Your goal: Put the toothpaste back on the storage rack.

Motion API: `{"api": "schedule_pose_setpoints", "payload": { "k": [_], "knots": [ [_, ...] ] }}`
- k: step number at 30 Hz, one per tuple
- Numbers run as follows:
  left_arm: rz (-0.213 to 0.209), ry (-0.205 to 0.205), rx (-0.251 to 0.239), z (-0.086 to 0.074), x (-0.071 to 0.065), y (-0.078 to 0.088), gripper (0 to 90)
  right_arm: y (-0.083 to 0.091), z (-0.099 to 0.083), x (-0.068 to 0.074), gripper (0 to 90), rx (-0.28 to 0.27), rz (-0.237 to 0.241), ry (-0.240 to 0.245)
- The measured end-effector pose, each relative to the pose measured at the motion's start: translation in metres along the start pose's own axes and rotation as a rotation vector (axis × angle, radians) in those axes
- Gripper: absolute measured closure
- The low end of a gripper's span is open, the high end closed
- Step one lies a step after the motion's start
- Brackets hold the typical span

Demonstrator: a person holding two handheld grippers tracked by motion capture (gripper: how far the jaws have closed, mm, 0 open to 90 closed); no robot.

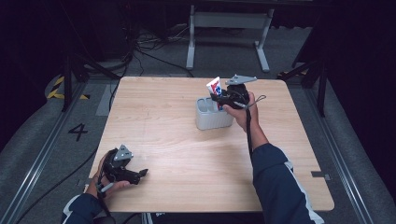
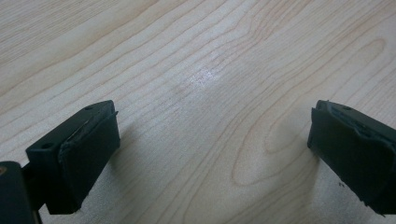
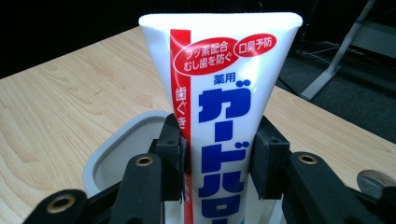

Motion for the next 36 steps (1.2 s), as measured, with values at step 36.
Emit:
{"api": "schedule_pose_setpoints", "payload": {
  "k": [36],
  "knots": [
    [0.001,-0.005,0.001,0.0,0.0,0.0,2.7,-0.001,-0.027,-0.002,57.5,0.118,0.003,0.03]
  ]
}}
Point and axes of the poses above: each handheld gripper's, and its own axes: y roughly backward along the jaws, z roughly out of its top, x roughly to its left, the point moved 4 cm from there along -y, roughly forward along the jaws, and after that the axes turned 9 degrees about -x, right-handed, at the moved point
